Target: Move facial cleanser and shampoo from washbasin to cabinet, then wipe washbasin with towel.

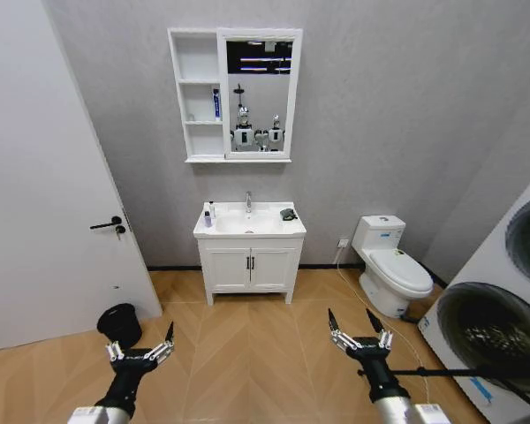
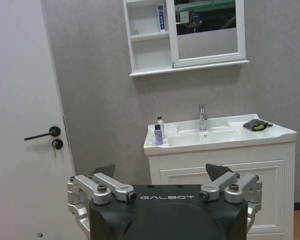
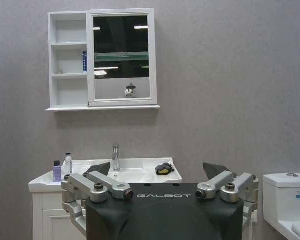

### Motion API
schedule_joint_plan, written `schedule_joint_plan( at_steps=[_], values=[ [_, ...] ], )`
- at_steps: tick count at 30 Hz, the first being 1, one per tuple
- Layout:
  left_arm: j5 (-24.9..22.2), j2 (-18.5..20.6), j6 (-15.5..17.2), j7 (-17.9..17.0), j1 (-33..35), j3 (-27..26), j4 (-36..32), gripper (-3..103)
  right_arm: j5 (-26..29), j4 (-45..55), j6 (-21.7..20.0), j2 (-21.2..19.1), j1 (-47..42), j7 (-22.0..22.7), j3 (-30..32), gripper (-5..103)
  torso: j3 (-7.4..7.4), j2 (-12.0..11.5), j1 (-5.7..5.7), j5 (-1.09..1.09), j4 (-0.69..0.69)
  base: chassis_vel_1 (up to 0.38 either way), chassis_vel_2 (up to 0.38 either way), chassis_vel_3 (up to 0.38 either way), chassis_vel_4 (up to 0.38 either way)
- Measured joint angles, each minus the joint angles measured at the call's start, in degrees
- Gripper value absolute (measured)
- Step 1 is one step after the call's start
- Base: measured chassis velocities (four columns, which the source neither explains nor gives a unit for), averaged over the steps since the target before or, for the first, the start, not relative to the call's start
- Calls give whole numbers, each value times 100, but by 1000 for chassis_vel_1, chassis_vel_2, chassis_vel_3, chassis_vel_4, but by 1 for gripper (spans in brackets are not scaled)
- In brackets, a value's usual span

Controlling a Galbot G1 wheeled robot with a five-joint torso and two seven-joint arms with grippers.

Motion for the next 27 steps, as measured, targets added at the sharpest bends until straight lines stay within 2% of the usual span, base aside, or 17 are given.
schedule_joint_plan(
  at_steps=[11, 17, 18, 19, 27],
  values=[
    [64, -6, -23, -10, -10, 35, 114, 101, -2, -77, -85, 62, 0, 3, 1, 100, 0, 0, 0, 0, 0, 0, 0, 0, 0],
    [67, -34, -75, 33, -125, 103, 148, 98, 19, -96, -163, 77, -120, 7, 23, 100, 0, 0, 0, 0, 0, 0, 0, 0, 0],
    [42, -34, -74, 33, -145, 142, 199, 95, 1, -73, -129, 108, -183, 7, 33, 100, 0, 0, 0, 0, 0, 0, 0, 0, 0],
    [45, -23, -74, 33, -146, 169, 222, 97, -14, -72, -111, 128, -203, 10, 38, 100, 0, 0, 0, -1, 0, 0, 0, 0, 0],
    [214, 65, -79, 42, -129, 368, 349, 98, -192, -123, -7, 243, -222, 56, 46, 100, -1, 1, -2, 0, 0, -57, 58, 58, -74]
  ],
)
